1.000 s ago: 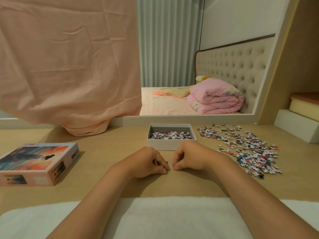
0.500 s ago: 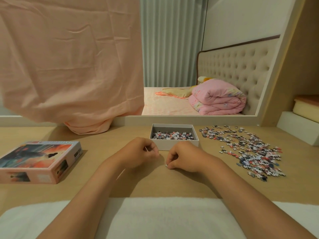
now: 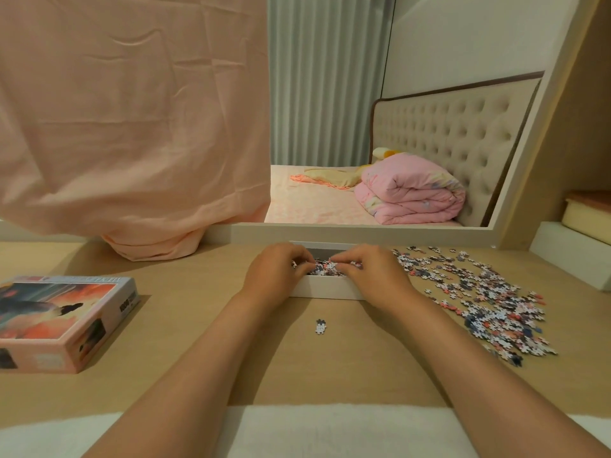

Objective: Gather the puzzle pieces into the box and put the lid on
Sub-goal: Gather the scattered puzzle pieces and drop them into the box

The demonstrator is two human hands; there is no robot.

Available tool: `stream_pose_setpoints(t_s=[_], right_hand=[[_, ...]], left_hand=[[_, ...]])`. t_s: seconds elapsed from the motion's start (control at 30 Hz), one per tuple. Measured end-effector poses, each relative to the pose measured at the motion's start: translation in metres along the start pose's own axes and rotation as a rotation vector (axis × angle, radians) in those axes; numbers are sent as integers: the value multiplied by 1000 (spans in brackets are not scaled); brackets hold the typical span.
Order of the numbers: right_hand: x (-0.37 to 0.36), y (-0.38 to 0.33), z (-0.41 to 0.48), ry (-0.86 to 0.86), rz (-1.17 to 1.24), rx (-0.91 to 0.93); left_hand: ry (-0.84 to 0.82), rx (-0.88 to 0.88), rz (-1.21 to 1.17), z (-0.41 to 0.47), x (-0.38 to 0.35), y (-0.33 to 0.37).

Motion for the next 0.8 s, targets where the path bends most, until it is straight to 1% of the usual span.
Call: stream_pose_setpoints(t_s=[0.1,0.23,0.27,0.33,0.43,0.53,0.6,0.7,0.77,0.8], right_hand=[[-8,-11,-6,-75,24,99],[-38,-18,-23,-388,5,94],[-45,-19,-27,-446,-15,96],[-53,-21,-33,-507,-20,113],[-53,-27,-36,-505,10,126],[-52,-27,-36,-503,15,94],[-55,-24,-37,-532,-1,72],[-52,-23,-38,-542,-13,68],[-40,-22,-32,-452,65,70],[-31,-20,-26,-353,124,58]], left_hand=[[-38,-58,98,2,-7,-2],[-81,-112,168,1,-16,-2],[-91,-120,166,0,-18,-3],[-102,-125,144,0,-19,-4],[-86,-134,151,-3,-16,-3],[-55,-148,199,-6,-12,2],[-42,-154,213,-9,-10,6],[-74,-171,247,-11,-17,10],[-109,-192,236,-13,-23,12],[-125,-202,222,-13,-25,13]])
Point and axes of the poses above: each hand's wrist, its own z-axis towards the middle knuckle, its own x-axis out of the back of the hand, y = z × x, the point moved 9 cm from there along z, towards the middle knuckle, and after that the axes turned 2 degrees about -y, right-handed, at the moved point
